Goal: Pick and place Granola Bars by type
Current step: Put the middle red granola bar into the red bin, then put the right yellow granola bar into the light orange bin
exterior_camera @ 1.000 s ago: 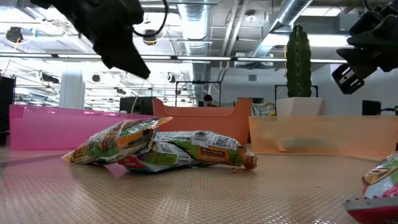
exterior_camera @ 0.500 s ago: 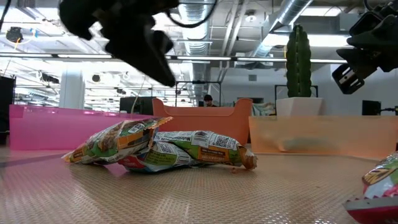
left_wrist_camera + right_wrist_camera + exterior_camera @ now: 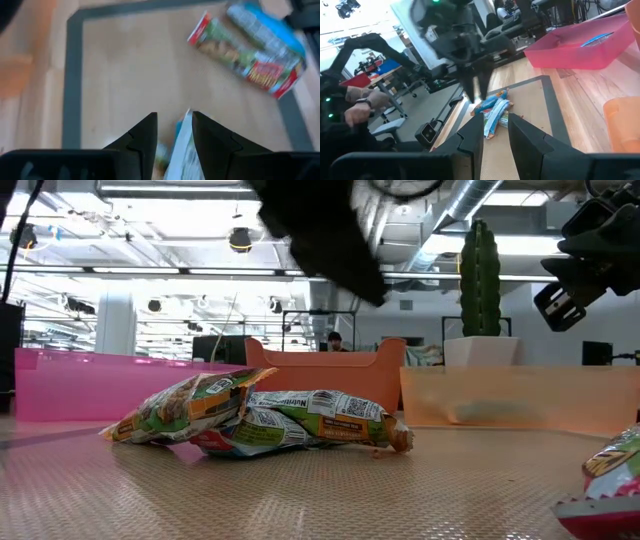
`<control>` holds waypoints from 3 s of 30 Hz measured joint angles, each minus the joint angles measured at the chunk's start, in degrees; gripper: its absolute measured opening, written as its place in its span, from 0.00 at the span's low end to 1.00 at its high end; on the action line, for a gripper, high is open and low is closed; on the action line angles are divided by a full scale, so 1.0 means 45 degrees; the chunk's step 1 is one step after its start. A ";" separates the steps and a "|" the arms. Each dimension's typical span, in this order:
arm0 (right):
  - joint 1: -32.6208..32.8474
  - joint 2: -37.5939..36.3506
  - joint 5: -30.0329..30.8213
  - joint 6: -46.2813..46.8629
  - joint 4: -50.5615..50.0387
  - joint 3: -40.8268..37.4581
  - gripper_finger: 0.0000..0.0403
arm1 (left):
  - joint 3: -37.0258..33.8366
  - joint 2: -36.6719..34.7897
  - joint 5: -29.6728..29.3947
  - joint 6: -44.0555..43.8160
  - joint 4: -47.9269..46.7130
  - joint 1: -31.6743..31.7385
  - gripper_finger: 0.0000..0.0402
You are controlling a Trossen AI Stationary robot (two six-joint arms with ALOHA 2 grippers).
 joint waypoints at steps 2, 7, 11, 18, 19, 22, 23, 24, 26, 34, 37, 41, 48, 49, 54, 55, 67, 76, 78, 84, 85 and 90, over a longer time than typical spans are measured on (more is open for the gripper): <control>0.0000 0.0000 0.0000 0.0003 0.0005 0.0003 0.20 | 0.0690 0.0466 -0.0010 0.0026 -0.0202 -0.0079 0.29; -0.0002 0.0000 0.0000 -0.0001 0.0000 -0.0001 0.20 | 0.1972 0.1479 -0.0013 -0.0625 -0.0848 -0.0254 0.29; -0.0004 0.0000 -0.0005 -0.0001 0.0005 0.0004 0.20 | 0.2337 0.2149 -0.0044 -0.0921 -0.0778 -0.0488 0.29; 0.0000 0.0000 -0.0001 0.0002 0.0004 0.0002 0.20 | 0.3370 0.3304 0.0085 -0.1662 -0.0437 -0.1079 0.29; -0.0001 0.0000 0.0000 0.0001 0.0002 0.0004 0.20 | 0.3569 0.3464 0.0088 -0.1761 -0.0321 -0.1135 0.29; -0.0001 0.0000 -0.0001 0.0000 0.0008 0.0002 0.20 | 0.4238 0.4000 0.0083 -0.2215 0.0039 -0.1239 0.29; -0.0003 0.0000 0.0000 -0.0001 0.0001 0.0004 0.20 | 0.4485 0.4178 0.0091 -0.2469 0.0013 -0.1245 0.29; -0.0002 0.0000 -0.0001 0.0000 0.0000 0.0002 0.20 | 0.4754 0.4367 0.0089 -0.2741 0.0018 -0.1255 0.29; -0.0001 0.0000 -0.0003 0.0002 0.0000 0.0001 0.20 | 0.5272 0.4689 0.0087 -0.3230 0.0032 -0.1258 0.29; -0.0003 0.0000 -0.0005 0.0003 0.0000 0.0003 0.20 | 0.6315 0.5410 0.0169 -0.3383 -0.0014 -0.1318 0.29; -0.0001 0.0000 -0.0002 0.0000 0.0001 0.0003 0.20 | 0.6306 0.5419 -0.0192 -0.3430 -0.0126 -0.1323 0.29; 0.0001 0.0000 0.0000 0.0004 0.0005 -0.0001 0.20 | 0.6301 0.5419 -0.0699 -0.3615 -0.0347 -0.1342 0.29; -0.0003 0.0000 -0.0001 0.0003 0.0000 0.0004 0.20 | 0.6125 0.5419 -0.0975 -0.3827 -0.0285 -0.1614 0.29; -0.0004 0.0000 0.0000 -0.0001 0.0000 0.0003 0.20 | 0.6104 0.5419 -0.1054 -0.3976 -0.0256 -0.1679 0.29; 0.0001 0.0000 -0.0003 -0.0001 0.0000 -0.0001 0.20 | 0.6019 0.5419 -0.1918 -0.4025 -0.0092 -0.1947 0.29; -0.0002 0.0000 0.0000 -0.0001 0.0000 0.0004 0.20 | 0.6019 0.5419 -0.2119 -0.4045 -0.0091 -0.1975 0.29; -0.0002 -0.0004 -0.0005 -0.0001 0.0021 0.0002 0.20 | 0.6009 0.6042 -0.1296 -0.4972 0.0485 -0.2101 0.39; -0.0001 0.0000 -0.0002 -0.0001 0.0003 -0.0001 0.20 | 0.6014 0.6031 -0.1031 -0.4581 0.0080 -0.2001 0.51; -0.0004 0.0005 0.0000 0.0001 -0.0005 0.0002 0.20 | 0.6014 0.5948 -0.1176 -0.4408 -0.0204 -0.1942 0.51; 0.0001 0.0000 0.0000 -0.0001 0.0005 0.0004 0.20 | 0.6019 0.5222 -0.1902 -0.3890 -0.2062 -0.1857 0.52; -0.0001 0.0005 0.0000 -0.0001 0.0000 0.0002 0.20 | 0.6019 0.5137 -0.1929 -0.3837 -0.2422 -0.1857 0.52; 0.0001 0.0005 -0.0004 -0.0001 0.0000 0.0004 0.20 | 0.6019 0.4627 -0.1914 -0.3552 -0.4029 -0.1848 0.52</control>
